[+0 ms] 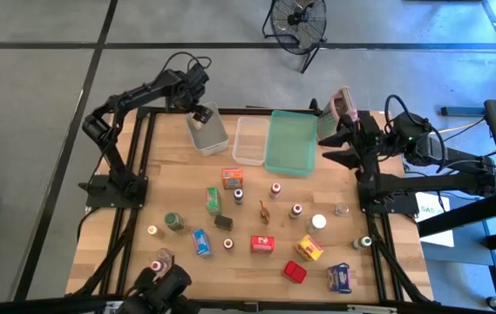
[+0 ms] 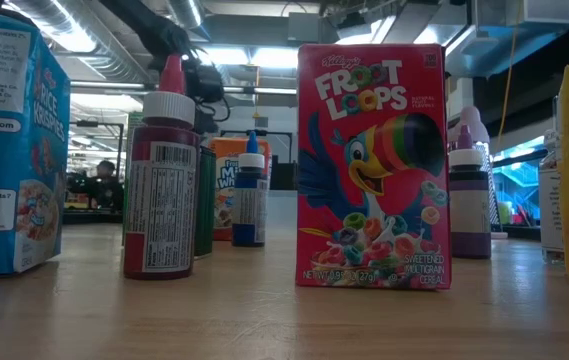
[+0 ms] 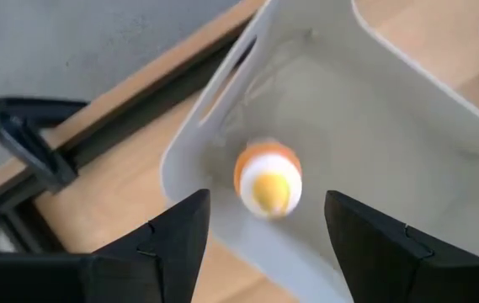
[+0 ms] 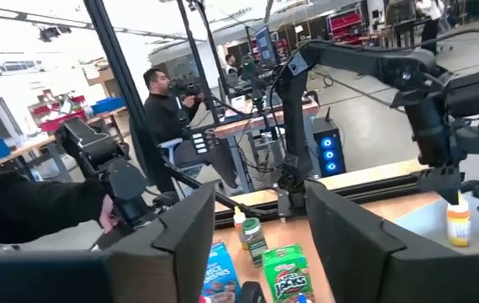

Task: Pick & Place Kitchen Items
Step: Put the yellow cereal box into the green bin

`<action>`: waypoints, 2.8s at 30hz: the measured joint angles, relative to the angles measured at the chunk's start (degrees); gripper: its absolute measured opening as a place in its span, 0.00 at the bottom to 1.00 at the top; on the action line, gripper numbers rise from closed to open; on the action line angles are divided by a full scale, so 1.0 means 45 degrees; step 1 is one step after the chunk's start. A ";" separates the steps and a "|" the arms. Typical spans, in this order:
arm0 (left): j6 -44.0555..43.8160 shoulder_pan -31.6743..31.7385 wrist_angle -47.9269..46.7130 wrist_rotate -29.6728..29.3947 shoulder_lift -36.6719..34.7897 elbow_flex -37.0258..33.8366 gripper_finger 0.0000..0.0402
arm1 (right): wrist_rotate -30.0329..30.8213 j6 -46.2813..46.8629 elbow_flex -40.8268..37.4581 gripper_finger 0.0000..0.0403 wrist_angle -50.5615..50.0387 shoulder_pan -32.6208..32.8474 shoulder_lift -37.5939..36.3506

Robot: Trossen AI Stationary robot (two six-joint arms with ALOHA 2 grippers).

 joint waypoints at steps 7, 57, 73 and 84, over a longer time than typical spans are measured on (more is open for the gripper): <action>-0.0302 -0.0175 -0.2212 -0.0015 -0.0033 0.0749 0.57 | -0.0947 0.0211 0.0728 0.65 -0.0559 0.0013 -0.0215; -0.9105 -1.2210 -0.2898 -0.3980 -0.7815 0.0924 0.57 | 0.3261 0.5437 1.1356 0.64 -1.7413 0.7773 0.7704; -1.1396 -1.3982 -0.2898 -0.4741 -0.7065 0.0914 0.57 | 0.2067 0.6494 1.1346 0.88 -1.7581 0.8276 0.7945; -1.0893 -1.5423 -0.2891 -0.3878 -0.5723 0.0914 0.57 | 0.3408 1.0517 1.1302 0.91 -1.8304 0.9273 0.8682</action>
